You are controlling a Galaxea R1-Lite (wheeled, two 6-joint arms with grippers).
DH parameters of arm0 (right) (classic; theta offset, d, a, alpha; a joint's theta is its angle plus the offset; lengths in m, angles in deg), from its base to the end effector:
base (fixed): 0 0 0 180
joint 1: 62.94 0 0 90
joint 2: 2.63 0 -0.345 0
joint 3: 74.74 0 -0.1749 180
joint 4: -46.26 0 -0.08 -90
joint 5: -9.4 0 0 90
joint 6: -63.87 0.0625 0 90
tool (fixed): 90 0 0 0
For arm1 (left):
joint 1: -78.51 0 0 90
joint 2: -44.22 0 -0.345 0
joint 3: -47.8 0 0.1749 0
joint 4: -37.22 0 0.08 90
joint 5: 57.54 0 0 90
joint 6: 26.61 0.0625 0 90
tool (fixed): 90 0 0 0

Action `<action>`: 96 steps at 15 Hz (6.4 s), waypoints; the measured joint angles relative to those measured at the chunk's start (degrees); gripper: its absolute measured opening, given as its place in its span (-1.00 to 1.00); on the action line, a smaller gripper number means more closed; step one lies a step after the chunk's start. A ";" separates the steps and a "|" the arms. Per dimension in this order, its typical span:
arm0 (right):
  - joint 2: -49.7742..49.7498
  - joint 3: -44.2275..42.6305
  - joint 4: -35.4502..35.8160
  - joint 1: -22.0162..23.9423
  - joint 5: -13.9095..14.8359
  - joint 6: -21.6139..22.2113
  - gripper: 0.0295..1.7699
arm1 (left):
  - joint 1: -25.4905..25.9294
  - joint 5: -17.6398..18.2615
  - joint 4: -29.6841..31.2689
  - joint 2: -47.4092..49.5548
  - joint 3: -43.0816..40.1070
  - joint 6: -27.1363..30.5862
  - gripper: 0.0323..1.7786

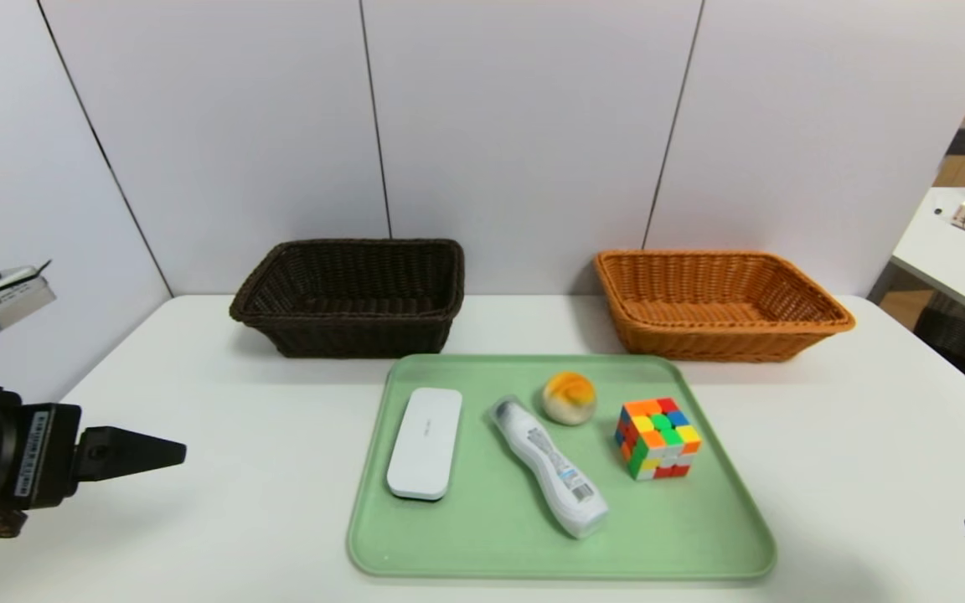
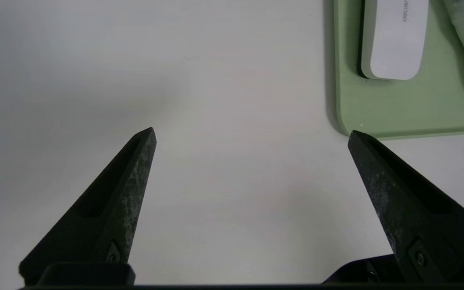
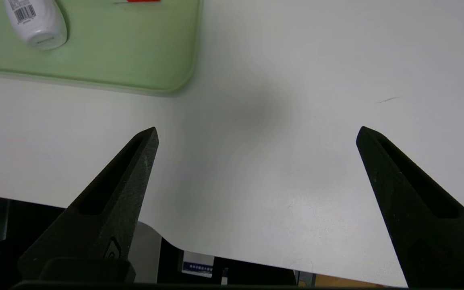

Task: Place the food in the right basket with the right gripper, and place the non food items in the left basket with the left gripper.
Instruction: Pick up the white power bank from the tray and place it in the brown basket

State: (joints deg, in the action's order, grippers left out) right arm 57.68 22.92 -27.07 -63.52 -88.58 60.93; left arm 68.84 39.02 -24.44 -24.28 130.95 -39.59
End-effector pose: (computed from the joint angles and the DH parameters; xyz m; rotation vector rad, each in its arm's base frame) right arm 0.0799 0.0095 0.2546 0.0101 0.8903 0.1621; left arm 0.1365 -0.0305 0.2613 -0.1899 0.8491 -0.1727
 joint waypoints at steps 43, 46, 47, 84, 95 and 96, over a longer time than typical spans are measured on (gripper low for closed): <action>14.17 -5.38 10.09 -21.39 -9.37 -3.39 0.92 | -34.10 -20.44 6.47 -41.89 22.38 -23.00 0.90; 13.79 -5.22 10.08 -21.38 -9.31 -3.43 0.92 | -34.10 -20.36 8.45 -43.04 22.44 -22.60 0.90; 13.73 -5.16 10.08 -21.38 -9.33 -3.36 0.92 | -34.10 -20.38 8.51 -43.41 22.54 -22.30 0.90; 10.56 -3.01 10.09 -20.37 -9.02 -3.07 0.92 | -29.03 -23.37 6.30 -31.85 37.29 -7.77 0.11; 11.68 -2.77 12.79 -20.32 -9.37 -3.07 0.92 | -12.57 -19.42 5.91 -42.34 50.75 -1.95 0.11; 11.76 -2.77 12.81 -20.32 -9.37 -3.06 0.92 | -11.75 -18.32 5.92 -43.22 51.43 -1.95 0.11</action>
State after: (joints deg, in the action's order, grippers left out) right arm 69.45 20.15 -14.26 -83.84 -97.96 57.87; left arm 57.09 20.69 -18.52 -67.50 182.38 -41.54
